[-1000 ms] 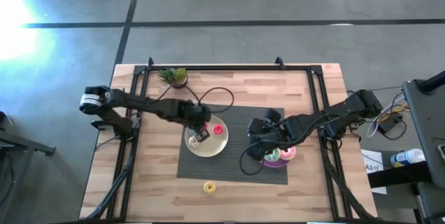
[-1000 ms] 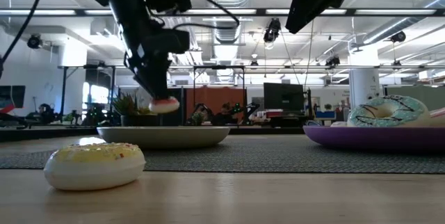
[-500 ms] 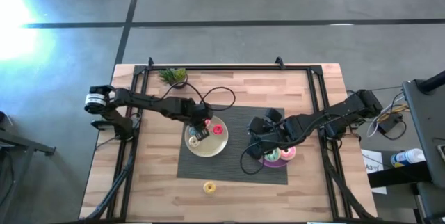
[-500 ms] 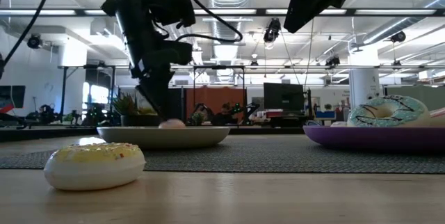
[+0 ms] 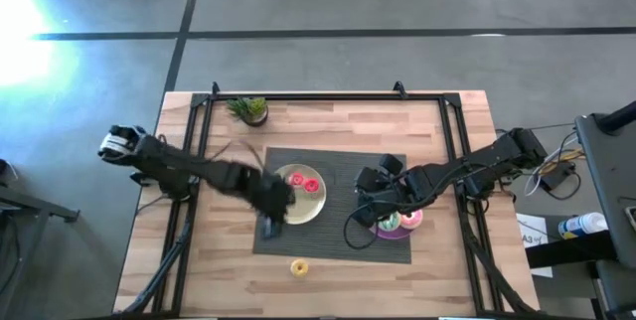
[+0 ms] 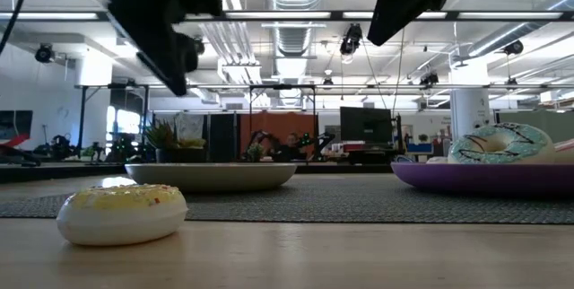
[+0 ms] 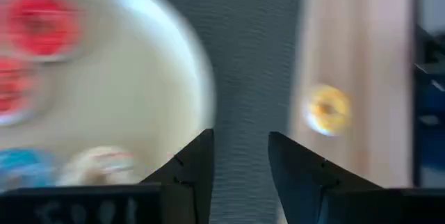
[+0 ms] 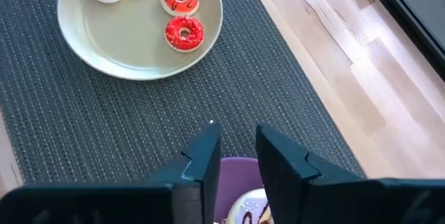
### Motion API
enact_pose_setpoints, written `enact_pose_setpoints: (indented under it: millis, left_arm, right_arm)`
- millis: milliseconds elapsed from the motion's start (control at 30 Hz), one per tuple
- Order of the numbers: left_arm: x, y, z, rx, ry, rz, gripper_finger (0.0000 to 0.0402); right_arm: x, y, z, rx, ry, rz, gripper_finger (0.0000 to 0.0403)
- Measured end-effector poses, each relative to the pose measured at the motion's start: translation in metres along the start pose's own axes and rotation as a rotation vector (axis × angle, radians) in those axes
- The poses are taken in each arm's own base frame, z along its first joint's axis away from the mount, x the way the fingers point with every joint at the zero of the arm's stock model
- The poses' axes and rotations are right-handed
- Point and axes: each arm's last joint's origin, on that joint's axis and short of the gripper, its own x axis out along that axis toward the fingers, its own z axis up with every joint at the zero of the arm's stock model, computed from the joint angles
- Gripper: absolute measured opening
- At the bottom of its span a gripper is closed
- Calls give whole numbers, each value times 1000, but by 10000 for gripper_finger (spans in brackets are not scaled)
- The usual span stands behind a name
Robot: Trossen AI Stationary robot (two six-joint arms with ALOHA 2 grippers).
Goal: Pick & Place donuts
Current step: Put the small yellow donut on the white plate
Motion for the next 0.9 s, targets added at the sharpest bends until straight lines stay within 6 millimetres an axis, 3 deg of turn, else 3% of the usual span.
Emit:
enact_pose_setpoints:
  millis: [133, 233, 367, 900]
  left_arm:
    - [23, -35, -11, 88, -15, -57, 110]
    - [44, -50, -14, 94, -37, -76, 110]
    - [64, -55, -17, 61, -26, -100, 110]
    - [109, -80, -21, 34, 31, -114, 110]
  right_arm:
    - [4, -1, -4, -9, 10, -10, 92]
    - [6, -1, -7, -15, 19, -17, 94]
    - [7, -1, -8, -20, 21, -17, 96]
    - [1, 7, -16, -64, 25, 2, 94]
